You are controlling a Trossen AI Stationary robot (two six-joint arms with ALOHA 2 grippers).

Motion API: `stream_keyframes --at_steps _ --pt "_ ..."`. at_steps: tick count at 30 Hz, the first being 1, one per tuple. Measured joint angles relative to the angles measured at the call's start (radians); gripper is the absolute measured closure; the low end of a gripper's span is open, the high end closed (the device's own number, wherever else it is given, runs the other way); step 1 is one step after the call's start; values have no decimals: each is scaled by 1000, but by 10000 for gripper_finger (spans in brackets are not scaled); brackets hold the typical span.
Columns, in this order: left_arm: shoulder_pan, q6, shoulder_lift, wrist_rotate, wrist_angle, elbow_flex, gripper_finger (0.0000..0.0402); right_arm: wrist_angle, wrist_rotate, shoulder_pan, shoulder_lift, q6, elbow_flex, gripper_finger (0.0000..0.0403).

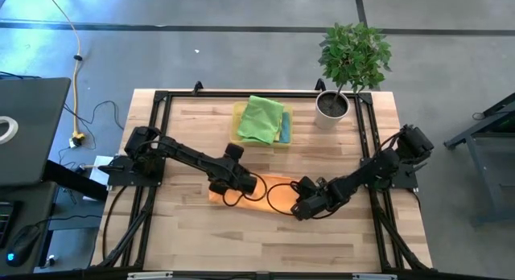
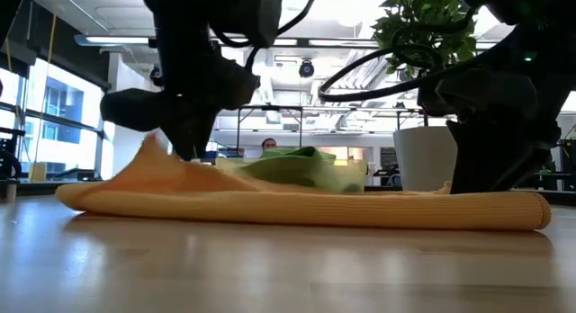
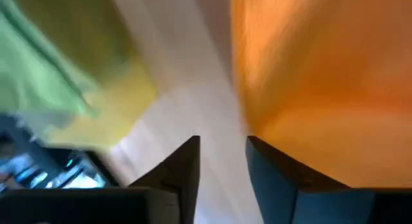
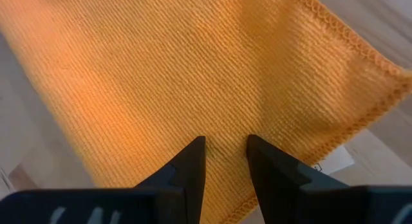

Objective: Fold microfiber towels
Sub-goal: Fold the orange microfiber cloth

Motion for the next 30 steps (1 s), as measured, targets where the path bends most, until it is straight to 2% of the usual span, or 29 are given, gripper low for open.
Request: stream_keyframes --at_steps 3,10,13,15,23,30 --pt "-6 -56 0 18 -58 0 271 0 0 2 1 3 0 295" --pt "-58 -122 -19 304 -73 10 270 -1 -4 2 2 3 -1 296" --pt "-90 -125 -22 468 10 11 275 0 -4 2 2 4 -1 296" --pt "-118 -108 -24 527 68 11 277 0 -4 2 3 4 -1 296" --pt "-157 -92 -17 526 231 -45 278 1 -4 2 3 -4 -2 296" --pt "-145 -157 -17 510 167 -146 284 3 -5 2 4 -6 -3 296"
